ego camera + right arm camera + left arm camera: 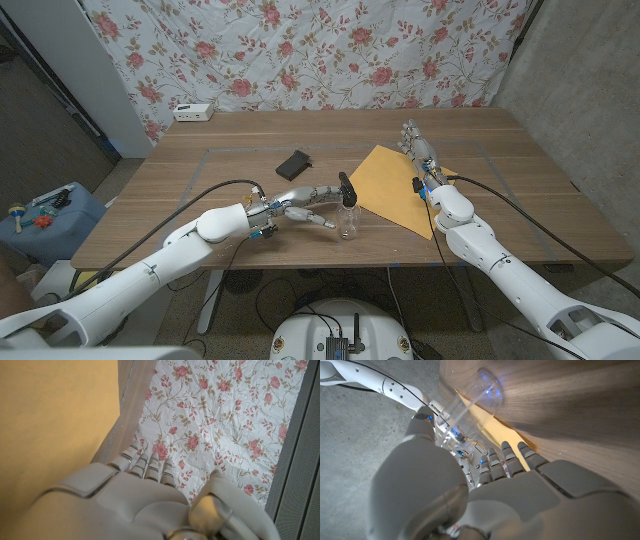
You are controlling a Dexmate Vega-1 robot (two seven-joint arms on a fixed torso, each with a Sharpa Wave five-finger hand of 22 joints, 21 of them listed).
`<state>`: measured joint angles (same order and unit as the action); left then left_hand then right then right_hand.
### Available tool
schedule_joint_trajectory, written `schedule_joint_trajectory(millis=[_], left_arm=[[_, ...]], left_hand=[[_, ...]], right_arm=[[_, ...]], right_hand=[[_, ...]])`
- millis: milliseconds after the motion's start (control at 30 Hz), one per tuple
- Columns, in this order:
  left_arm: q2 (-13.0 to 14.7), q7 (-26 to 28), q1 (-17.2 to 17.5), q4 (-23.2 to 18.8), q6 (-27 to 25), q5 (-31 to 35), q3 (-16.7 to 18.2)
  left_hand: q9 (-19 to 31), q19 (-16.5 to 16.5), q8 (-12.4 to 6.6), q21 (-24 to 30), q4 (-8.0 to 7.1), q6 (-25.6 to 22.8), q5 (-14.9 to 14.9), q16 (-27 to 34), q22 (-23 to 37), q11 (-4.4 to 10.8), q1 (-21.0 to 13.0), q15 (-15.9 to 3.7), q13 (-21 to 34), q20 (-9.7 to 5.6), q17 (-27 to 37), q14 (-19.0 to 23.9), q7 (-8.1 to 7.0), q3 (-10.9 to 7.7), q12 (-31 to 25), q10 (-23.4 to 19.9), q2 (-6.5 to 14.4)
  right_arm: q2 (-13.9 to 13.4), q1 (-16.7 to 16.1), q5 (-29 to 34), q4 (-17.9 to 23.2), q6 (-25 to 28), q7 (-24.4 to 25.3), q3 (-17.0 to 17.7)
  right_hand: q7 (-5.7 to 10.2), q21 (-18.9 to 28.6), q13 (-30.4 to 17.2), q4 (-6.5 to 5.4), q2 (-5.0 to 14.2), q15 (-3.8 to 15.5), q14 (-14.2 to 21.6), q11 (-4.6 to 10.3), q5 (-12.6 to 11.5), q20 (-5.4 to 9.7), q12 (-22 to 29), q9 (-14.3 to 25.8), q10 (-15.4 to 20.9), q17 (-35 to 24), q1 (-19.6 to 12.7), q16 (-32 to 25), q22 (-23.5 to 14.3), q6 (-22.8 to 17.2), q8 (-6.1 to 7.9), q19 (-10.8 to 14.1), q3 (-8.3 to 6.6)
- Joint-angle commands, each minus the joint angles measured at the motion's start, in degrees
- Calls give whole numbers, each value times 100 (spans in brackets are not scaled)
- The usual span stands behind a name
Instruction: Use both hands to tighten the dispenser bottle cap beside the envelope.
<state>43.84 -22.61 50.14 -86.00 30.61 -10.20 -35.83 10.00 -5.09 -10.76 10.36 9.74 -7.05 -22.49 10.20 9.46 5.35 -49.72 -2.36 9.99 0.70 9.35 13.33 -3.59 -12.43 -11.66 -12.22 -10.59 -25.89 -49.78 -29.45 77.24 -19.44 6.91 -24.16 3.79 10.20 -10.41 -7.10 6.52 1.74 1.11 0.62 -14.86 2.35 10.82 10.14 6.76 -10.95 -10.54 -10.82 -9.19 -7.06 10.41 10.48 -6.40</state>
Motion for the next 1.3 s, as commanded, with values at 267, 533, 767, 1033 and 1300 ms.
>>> schedule_joint_trajectory(millis=[267, 533, 767, 1033, 1300], left_arm=[[-334, -127, -247, 416, 104, -2, -227], [-401, -150, -286, 466, 46, -28, -283], [-522, -234, -386, 618, 66, -64, -361], [-567, -279, -442, 691, 92, -80, -397], [-620, -373, -473, 759, 120, -179, -430]], left_hand=[[18, 30, -50, 1, -37, -172, -128, 56, 18, 6, -161, -538, 28, -129, 7, 209, -49, 195, -40, -212, 8], [19, 44, -73, 7, -52, -308, -180, 74, 18, 25, -221, -577, 29, -150, 7, 358, -80, 312, -63, -349, 19], [23, 37, -86, 17, -61, -448, -248, 80, 18, 68, -317, -606, 31, -188, 6, 502, -82, 430, -94, -537, 41], [35, 26, -167, 25, -68, -837, -320, 81, 18, 52, -502, -609, 47, -235, 10, 694, -80, 571, -132, -790, 87], [46, -14, -198, 37, -104, -1143, -314, 99, 18, 171, -678, -737, 62, -370, 15, 912, -223, 663, -168, -1042, 183]], right_arm=[[35, 19, -34, -117, -91, -61, 6], [50, 67, -66, -214, -120, -156, -5], [73, 88, -82, -270, -165, -180, 2], [124, 116, -102, -379, -231, -212, -2], [122, 62, -113, -358, -246, -178, 15]], right_hand=[[-14, 28, -8, 10, -6, 139, -46, 6, -27, 372, 3, 11, -12, 2, 6, -25, -26, -21, 30, -22, 8], [-17, 30, -9, 13, -2, 132, -48, 41, -31, 365, 5, 11, -7, 2, 11, -25, -26, -24, 31, -25, 6], [-16, 31, -9, 16, -2, 135, -48, 32, -33, 361, 4, 11, -12, 3, 14, -25, -26, -28, 33, -25, 5], [-15, 31, -9, 19, -1, 133, -51, -3, -36, 352, 4, 11, -13, 3, 17, -25, -26, -32, 35, -27, 4], [-13, 32, -9, 21, 0, 135, -48, 24, -38, 348, 4, 11, -15, 4, 21, -27, -26, -31, 34, -29, 4]])
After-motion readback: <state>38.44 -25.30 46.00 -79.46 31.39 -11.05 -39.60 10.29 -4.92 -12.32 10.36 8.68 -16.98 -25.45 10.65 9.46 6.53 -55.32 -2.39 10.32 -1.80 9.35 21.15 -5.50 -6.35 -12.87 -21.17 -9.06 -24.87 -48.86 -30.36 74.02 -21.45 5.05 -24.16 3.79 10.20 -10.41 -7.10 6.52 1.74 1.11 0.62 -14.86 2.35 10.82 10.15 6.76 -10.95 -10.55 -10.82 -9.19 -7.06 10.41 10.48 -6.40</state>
